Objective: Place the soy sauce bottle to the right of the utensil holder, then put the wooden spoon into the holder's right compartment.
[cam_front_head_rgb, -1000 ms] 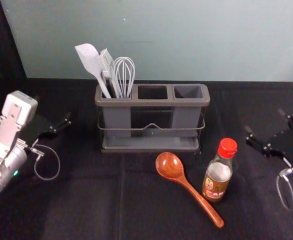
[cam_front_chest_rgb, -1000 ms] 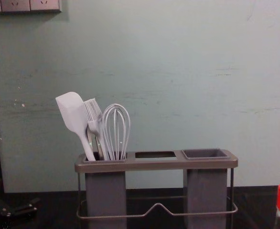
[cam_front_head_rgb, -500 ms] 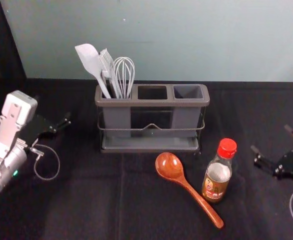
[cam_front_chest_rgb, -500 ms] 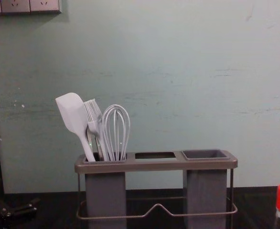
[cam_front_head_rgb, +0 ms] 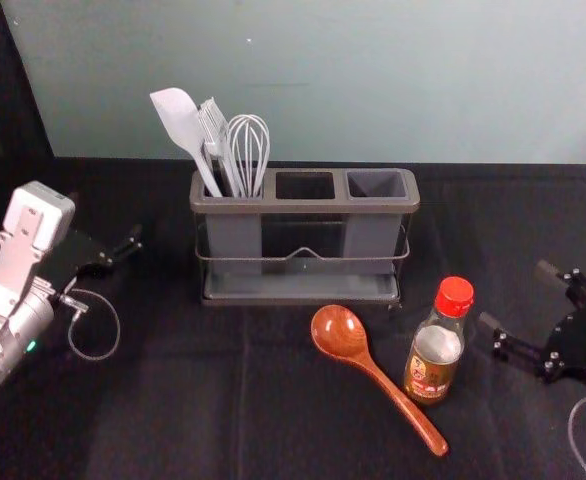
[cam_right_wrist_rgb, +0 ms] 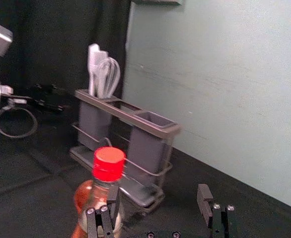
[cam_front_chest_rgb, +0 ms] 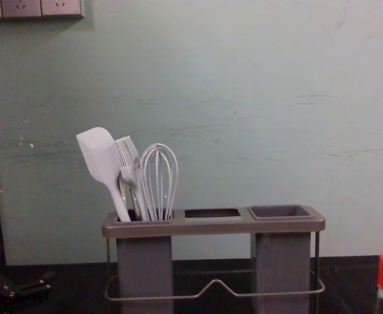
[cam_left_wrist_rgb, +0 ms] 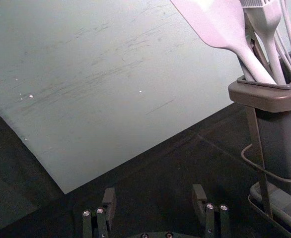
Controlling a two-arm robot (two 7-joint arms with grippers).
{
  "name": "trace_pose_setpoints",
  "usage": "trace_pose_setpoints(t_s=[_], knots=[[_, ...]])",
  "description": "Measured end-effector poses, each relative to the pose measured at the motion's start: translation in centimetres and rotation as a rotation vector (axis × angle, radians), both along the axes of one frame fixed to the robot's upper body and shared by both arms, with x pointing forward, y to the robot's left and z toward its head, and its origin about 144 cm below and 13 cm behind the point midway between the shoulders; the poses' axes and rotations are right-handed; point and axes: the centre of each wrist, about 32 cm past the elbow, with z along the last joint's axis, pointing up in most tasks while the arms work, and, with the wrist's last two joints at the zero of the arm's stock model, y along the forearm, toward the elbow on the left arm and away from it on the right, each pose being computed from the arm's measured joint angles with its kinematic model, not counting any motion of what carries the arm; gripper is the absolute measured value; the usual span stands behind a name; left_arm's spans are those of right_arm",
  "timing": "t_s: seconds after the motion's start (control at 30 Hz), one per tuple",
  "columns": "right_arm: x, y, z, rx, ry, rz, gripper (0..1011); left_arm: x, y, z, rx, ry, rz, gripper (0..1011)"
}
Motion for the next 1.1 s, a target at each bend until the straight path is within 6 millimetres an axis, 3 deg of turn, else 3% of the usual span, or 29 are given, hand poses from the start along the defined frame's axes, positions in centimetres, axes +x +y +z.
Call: trace_pose_setpoints(t_s=[0.43,1.1], knots=[[1.0,0.9,-0.1,0.092,0.037,0.156,1002,0.0,0.0,0.0,0.000,0.000,0.000,1005],[2.7,3.2,-0.7,0.145,0.090,0.148,1003,0.0,0.0,0.0,0.000,0.000,0.000,1005]])
